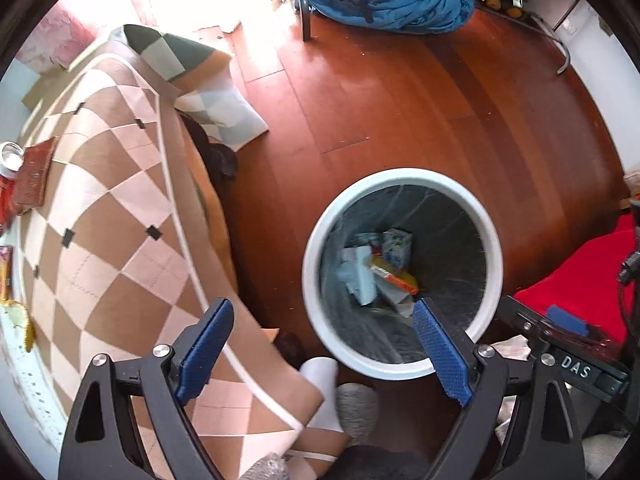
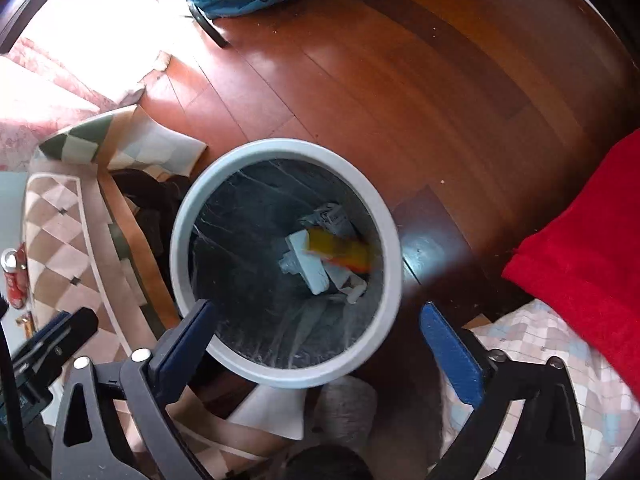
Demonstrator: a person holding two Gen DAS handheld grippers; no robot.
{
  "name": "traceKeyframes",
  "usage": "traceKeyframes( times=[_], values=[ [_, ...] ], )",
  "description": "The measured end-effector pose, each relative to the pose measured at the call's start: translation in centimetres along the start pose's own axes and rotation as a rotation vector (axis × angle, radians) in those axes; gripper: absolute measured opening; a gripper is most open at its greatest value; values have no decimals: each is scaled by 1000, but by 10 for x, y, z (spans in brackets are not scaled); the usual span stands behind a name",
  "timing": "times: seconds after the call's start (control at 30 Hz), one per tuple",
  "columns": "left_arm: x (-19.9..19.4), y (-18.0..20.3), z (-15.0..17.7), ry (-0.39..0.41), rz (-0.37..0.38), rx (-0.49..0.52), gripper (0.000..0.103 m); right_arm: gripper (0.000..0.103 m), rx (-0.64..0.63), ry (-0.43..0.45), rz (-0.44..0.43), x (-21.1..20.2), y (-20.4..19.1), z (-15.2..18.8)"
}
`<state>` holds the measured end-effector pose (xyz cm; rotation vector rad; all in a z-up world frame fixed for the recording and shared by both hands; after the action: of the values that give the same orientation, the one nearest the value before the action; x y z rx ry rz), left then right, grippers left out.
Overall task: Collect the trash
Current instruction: 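Carry lid and yellow box to the bin and open both tools, then move both tools back toward the table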
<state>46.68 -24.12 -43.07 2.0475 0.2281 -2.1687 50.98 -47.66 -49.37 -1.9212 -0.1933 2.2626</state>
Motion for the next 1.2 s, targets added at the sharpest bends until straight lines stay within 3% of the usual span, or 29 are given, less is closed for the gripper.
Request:
traceKeyframes(
  times=[0.23,0.8,1.2],
  values=[
    [-9,-1,12,18,-31,10,92,103,-44,9,119,-15,0,21],
    [-77,0,54,137,-19,19,92,103,-96,137,126,-100,-17,68],
    [-153,-29,96,274,11,-16,92,103,-125,282,93,-184,-44,123]
  ],
)
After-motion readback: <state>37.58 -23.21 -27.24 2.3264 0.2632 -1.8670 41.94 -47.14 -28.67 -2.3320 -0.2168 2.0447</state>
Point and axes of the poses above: each gripper's, at about its wrist camera, not at the fingertips, and x roughly the way its jaws point, y to its right, z to its underside, the point moved 4 cm from there along x, roughly the way its jaws point, and after that the axes turned 9 degrees about -y, right-handed, at the moved point
